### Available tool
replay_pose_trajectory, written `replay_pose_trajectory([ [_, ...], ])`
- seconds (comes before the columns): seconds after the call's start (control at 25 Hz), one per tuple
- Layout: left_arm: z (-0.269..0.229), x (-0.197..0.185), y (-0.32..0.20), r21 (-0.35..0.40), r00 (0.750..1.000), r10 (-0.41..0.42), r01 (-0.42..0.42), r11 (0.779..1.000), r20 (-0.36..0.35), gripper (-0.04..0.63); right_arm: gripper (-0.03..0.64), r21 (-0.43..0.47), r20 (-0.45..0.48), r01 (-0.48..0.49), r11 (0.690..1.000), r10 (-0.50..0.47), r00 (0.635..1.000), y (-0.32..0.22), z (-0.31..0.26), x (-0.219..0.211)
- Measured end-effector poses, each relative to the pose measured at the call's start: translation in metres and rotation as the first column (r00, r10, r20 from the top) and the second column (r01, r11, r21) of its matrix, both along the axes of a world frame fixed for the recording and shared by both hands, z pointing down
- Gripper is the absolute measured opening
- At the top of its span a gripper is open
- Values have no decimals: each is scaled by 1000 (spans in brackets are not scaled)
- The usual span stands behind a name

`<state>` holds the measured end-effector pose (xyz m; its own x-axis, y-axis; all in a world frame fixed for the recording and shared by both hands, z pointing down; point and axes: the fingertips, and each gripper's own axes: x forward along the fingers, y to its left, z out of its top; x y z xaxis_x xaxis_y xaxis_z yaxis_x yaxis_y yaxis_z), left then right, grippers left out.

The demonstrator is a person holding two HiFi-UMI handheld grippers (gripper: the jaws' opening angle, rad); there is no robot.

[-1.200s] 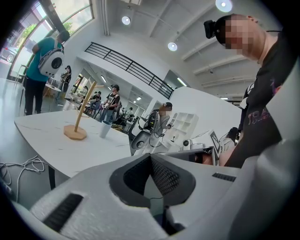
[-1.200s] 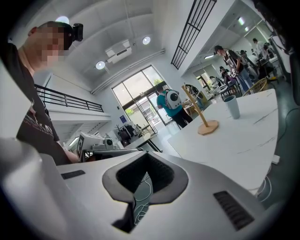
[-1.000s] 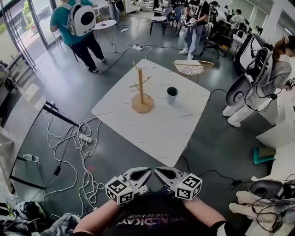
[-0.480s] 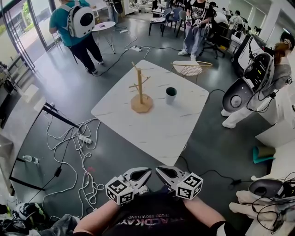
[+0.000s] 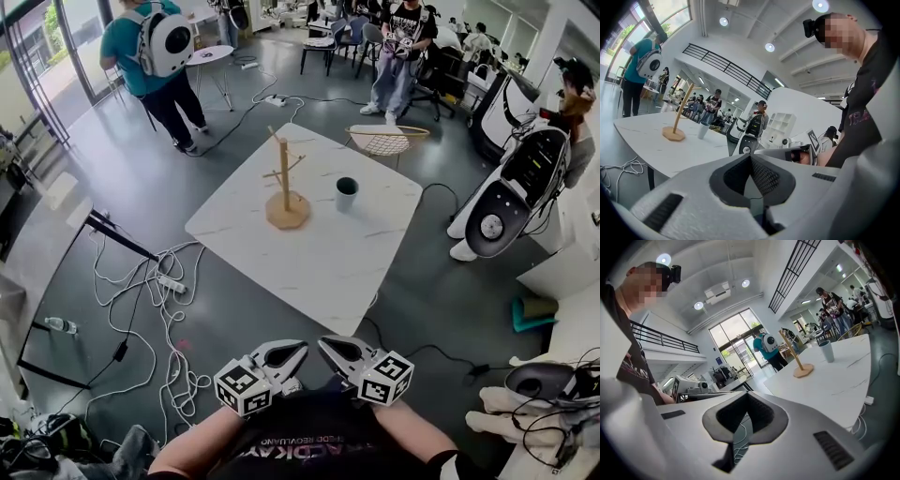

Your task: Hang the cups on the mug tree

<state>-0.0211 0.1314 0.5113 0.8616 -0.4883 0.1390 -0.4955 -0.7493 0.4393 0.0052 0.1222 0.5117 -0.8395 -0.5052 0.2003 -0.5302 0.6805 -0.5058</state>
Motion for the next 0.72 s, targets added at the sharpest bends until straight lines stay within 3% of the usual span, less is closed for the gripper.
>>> replay_pose_trajectory([
  [0.4,1,15,-6,-3,999,33,-33,999,1,-6,11,13,-2,-32,999,32,999,-16,-4,18],
  [0.72,2,20,-46,-11,999,-38,38,999,10,-6,10,29,-10,-4,1000,4,1000,-66,-7,33],
])
